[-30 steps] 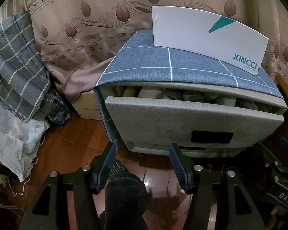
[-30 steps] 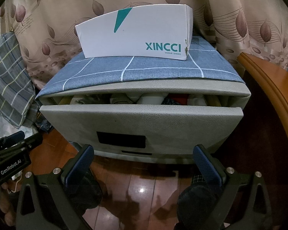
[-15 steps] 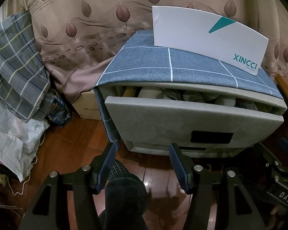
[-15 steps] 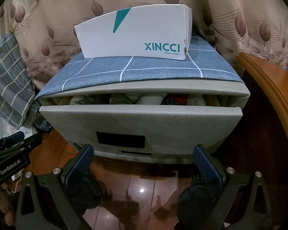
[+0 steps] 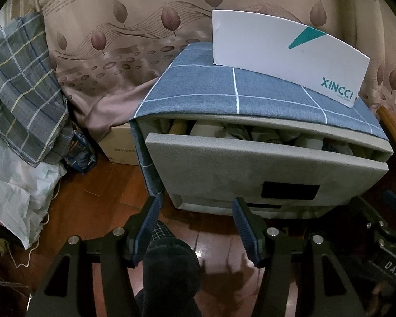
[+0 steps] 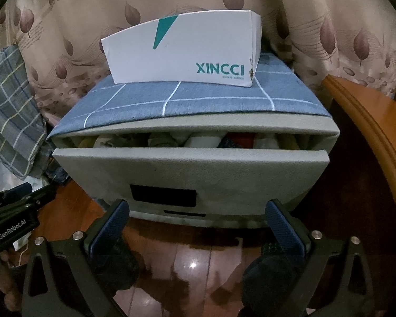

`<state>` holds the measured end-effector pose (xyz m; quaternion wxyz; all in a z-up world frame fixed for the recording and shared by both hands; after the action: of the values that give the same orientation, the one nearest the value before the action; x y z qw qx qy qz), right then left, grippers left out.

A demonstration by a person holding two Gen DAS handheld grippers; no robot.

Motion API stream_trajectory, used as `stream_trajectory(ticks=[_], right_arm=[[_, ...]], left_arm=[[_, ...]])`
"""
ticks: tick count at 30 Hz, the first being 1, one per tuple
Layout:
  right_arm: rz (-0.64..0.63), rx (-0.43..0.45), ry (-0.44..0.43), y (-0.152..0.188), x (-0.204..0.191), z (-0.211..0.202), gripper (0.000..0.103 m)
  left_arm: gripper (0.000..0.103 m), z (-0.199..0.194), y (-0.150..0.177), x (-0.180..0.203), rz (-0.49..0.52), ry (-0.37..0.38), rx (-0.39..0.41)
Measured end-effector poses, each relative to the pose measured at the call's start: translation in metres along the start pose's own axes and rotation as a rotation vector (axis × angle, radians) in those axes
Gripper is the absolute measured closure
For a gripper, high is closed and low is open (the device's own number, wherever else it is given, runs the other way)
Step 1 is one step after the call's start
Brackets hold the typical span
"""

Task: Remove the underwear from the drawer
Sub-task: 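Pull the grey drawer open with the right hand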

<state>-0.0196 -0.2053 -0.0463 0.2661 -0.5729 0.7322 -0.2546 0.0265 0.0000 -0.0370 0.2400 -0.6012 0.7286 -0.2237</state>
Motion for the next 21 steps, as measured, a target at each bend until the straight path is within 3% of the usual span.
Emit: stream_trajectory(ticks=[6,13,21], right_arm=[[0.01,0.007,0.029,-0.011,0.01,0.003,0.001],[-0.006,-0.013,0.106,-0.031,0.023,0.028,0.001],[-0.017,-0.03,0.13,-0.051,0.026,0.057,0.001]], left_arm=[[0.044,0.001,-0.002,-0.001,-0.022,0.017,0.002],[0.044,-0.002,-0.004,-0.006,-0.031,0.034,0.012],[0.044,-0.002,-0.004,-0.01,-0.049,0.053,0.011]])
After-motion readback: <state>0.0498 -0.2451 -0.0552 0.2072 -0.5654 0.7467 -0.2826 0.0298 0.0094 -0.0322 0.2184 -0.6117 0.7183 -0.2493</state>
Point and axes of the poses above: each gripper's, at about its wrist camera, not at the fingertips, and z roughly the way its jaws point, x to its right, y to its underside, the point moved 4 cm from there along z, roughly the way its jaws point, and after that the axes turned 1 degree about z, right-handed, at the moved point
